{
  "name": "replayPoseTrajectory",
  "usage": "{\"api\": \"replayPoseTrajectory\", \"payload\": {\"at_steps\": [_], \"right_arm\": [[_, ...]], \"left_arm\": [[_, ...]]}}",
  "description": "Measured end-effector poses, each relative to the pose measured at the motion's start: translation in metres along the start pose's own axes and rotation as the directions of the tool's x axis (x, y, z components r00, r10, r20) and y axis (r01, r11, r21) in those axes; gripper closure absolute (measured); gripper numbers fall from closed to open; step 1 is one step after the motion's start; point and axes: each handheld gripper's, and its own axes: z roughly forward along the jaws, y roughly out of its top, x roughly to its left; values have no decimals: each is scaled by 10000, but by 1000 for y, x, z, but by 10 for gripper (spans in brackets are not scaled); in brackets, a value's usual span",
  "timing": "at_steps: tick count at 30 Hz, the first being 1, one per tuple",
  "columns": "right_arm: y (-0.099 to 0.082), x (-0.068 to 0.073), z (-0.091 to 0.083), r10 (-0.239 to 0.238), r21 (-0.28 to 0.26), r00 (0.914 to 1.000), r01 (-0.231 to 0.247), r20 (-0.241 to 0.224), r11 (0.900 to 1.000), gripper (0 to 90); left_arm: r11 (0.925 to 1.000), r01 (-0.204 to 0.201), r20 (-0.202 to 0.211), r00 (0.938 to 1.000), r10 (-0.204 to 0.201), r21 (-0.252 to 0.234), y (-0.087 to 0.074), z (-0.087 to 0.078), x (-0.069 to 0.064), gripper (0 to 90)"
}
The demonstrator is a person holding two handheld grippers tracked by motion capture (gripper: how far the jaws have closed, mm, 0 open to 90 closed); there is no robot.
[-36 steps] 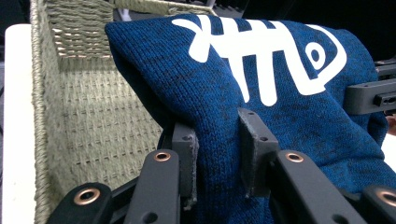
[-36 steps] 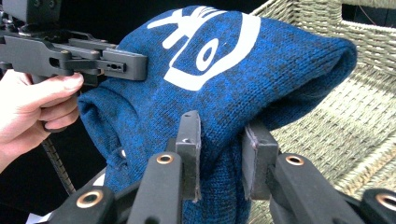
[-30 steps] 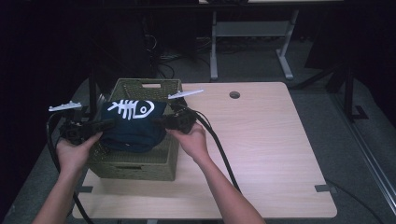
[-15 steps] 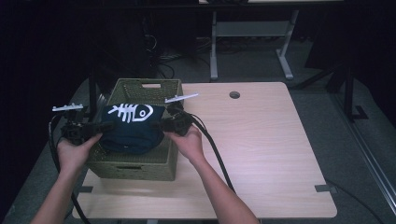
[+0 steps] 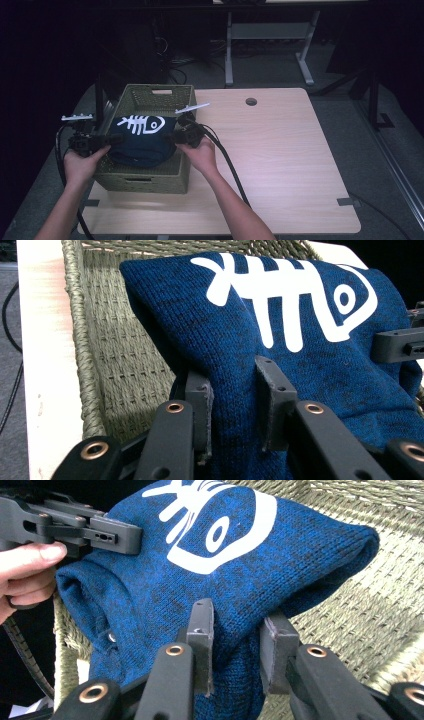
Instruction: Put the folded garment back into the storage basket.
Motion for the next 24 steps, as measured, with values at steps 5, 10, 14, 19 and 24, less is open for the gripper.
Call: {"api": "replayPoseTrajectory", "payload": {"at_steps": [5,10,14,19,24], "right_arm": [[-3,-2,0,-101,102,9997,98,231,9999,700],[-4,1,1,-262,141,9990,257,367,9996,701],[-4,1,-1,-322,104,9986,317,413,9994,700],[-3,2,-2,-378,86,9981,375,478,9993,701],[-3,1,-3,-492,177,9968,482,634,9987,612]], "left_arm": [[9999,-110,-52,9999,111,122,0,3,-2,711],[9999,-123,-70,9999,123,111,0,3,-2,712],[9998,-162,-70,9998,162,93,1,4,-4,712],[9996,-259,-81,9996,260,112,3,6,-5,711],[9995,-309,-555,9980,315,115,4,6,-4,647]]}}
